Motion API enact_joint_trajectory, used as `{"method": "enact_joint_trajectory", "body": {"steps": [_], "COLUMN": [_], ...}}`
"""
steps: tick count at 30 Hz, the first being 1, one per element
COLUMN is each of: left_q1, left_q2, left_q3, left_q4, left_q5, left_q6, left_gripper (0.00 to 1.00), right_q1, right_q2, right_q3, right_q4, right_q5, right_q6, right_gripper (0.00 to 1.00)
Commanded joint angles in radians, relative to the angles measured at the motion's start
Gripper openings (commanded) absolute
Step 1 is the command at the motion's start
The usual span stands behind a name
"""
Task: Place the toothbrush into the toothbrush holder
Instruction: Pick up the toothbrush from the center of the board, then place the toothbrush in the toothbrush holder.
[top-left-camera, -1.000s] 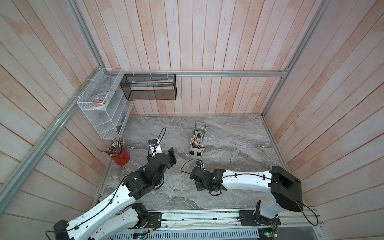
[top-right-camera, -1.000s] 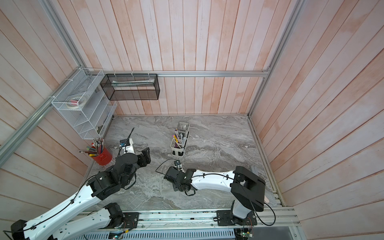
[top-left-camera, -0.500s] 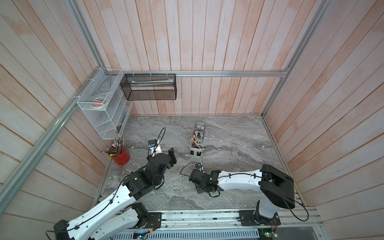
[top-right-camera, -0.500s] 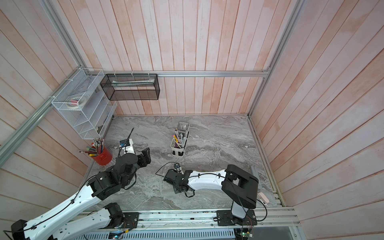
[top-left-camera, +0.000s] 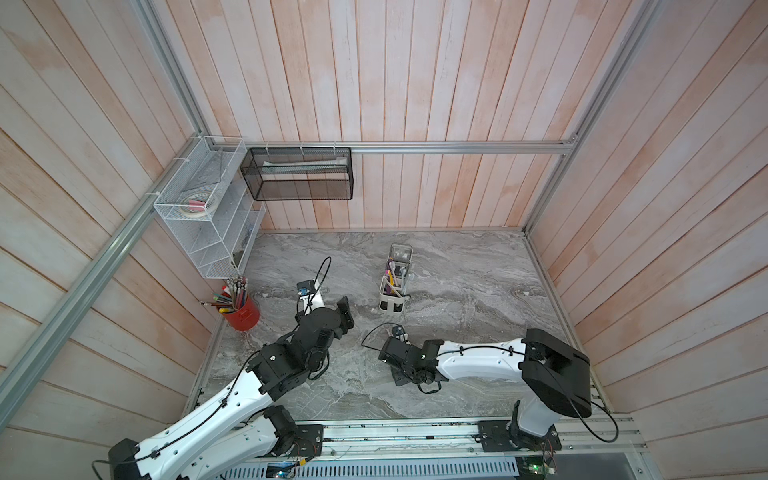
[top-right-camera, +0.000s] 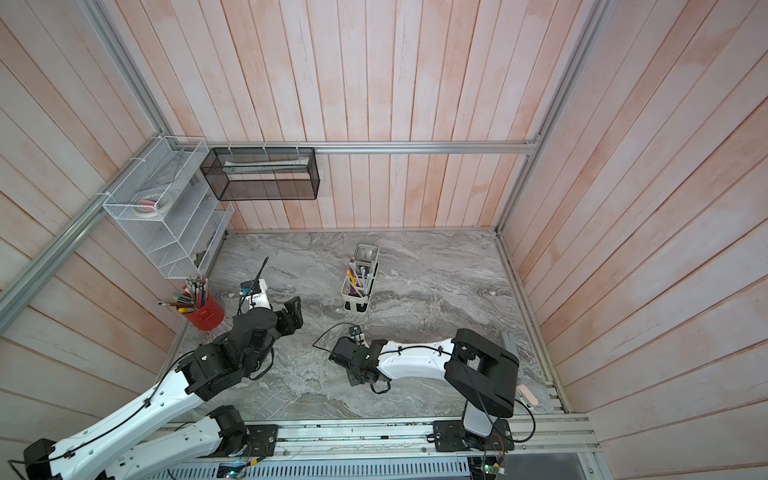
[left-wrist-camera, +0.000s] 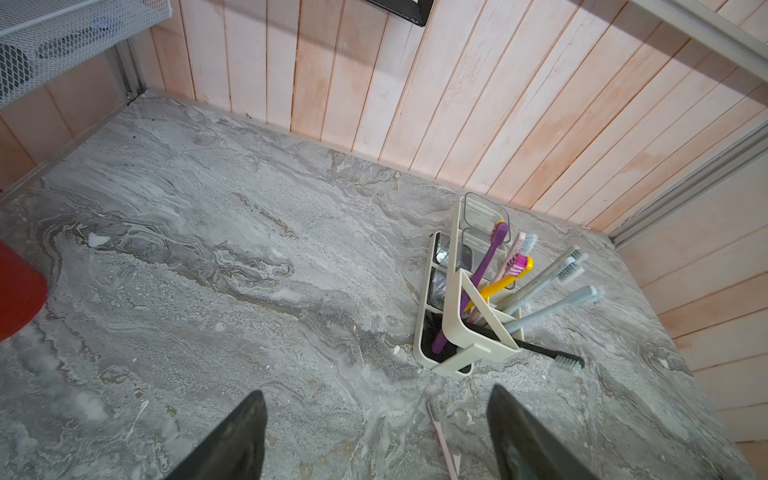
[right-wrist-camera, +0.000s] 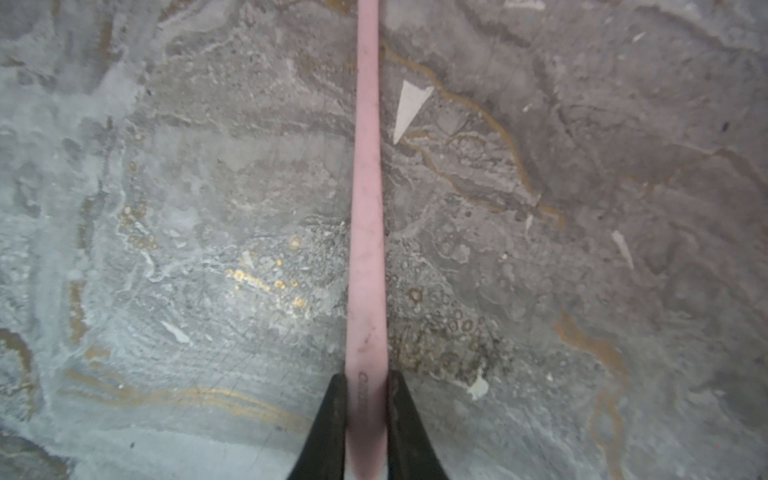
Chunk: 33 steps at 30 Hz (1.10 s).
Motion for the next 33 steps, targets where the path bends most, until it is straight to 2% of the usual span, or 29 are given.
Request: {"method": "enact_joint_trajectory", "body": {"steps": [1,15,24,33], "left_q1": [-0.001,0.002,0.007,0.007], "left_q2": [0.012,0.166,0.19,0.195], "left_q3": [-0.02,-0.016,-0.076,-0.133], "left_q4": [0.016,0.066,0.171,0.229], "left_q5": [0.036,0.234,0.365,0.389], "left_q6": [-0.036,-0.325,-0.465,-0.54], "left_gripper": [0.84,0.85,0.79,0.72], "right_q1": [-0.006,0.048,0.071,0.072], "right_q2": [-0.044,-0.215,-0.287,-0.34], "right_q3": [-0.03,0.026,0.043,0.048], "right_q4": [-0.063,0.009,0.018,0.043], "right_q5": [-0.007,-0.155,-0.116,-0.129], "right_q6": [-0.003,-0.13,-0.114,-0.11], "right_gripper": [0.06,0.06,0.04,0.03]}}
